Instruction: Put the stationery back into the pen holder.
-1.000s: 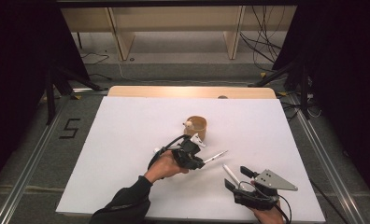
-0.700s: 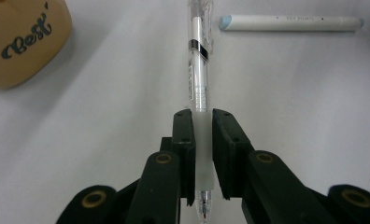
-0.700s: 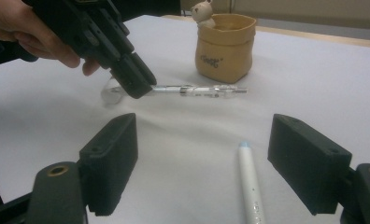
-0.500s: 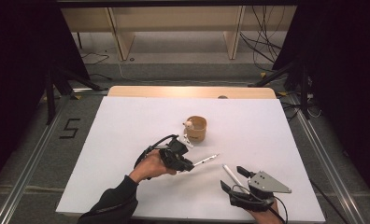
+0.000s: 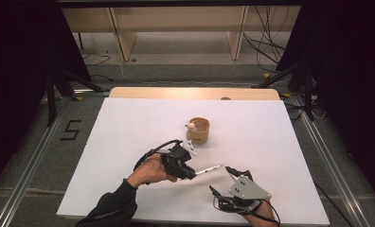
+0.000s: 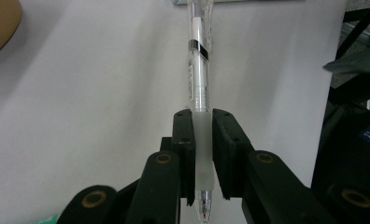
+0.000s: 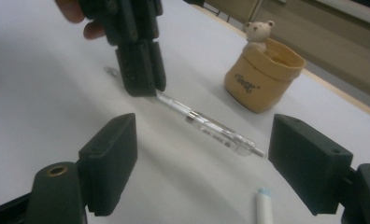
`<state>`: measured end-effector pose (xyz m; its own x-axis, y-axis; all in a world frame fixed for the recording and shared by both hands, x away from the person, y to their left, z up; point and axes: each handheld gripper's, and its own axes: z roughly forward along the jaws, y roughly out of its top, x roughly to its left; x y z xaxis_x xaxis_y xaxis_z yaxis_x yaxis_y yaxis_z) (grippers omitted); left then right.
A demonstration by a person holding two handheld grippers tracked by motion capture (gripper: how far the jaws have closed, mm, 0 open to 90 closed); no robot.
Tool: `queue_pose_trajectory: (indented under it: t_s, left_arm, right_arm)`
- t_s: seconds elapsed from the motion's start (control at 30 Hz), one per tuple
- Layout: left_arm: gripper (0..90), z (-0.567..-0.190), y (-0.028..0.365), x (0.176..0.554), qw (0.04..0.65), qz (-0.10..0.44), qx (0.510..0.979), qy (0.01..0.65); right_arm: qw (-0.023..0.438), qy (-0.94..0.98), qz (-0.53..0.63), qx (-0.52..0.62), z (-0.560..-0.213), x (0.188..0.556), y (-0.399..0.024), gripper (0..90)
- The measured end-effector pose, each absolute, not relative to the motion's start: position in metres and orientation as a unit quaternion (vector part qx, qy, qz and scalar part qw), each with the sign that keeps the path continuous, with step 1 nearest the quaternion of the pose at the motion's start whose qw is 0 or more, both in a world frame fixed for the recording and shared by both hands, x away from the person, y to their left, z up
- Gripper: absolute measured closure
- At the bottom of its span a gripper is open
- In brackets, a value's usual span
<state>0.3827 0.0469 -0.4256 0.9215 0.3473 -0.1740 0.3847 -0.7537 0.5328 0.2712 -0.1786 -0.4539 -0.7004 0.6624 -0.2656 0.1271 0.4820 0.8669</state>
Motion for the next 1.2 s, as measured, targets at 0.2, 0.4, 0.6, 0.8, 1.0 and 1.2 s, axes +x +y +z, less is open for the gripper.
queue_pose_trajectory:
  t_s: [0.2,0.4,0.6,0.8,1.0,1.2]
  left_arm:
    - [79.7,-0.421,0.053,0.380,0.289,-0.036,0.937,0.190]
    - [79.7,-0.417,0.058,0.377,0.289,-0.037,0.937,0.190]
    - [79.7,-0.414,0.061,0.374,0.282,-0.037,0.940,0.186]
    - [79.7,-0.412,0.065,0.372,0.277,-0.037,0.942,0.184]
    - [79.7,-0.413,0.065,0.369,0.271,-0.040,0.945,0.180]
    - [79.7,-0.412,0.065,0.368,0.270,-0.045,0.945,0.180]
  right_arm:
    - [0.330,0.824,0.419,0.191,-0.452,0.271,-0.159,25.2]
    - [0.367,0.839,0.381,0.127,-0.452,0.270,-0.137,26.7]
    - [0.404,0.846,0.338,0.086,-0.458,0.272,-0.120,30.5]
    - [0.443,0.847,0.291,0.045,-0.467,0.270,-0.108,37.9]
    - [0.471,0.847,0.248,-0.001,-0.472,0.269,-0.099,47.8]
    - [0.487,0.844,0.223,-0.016,-0.475,0.269,-0.092,56.7]
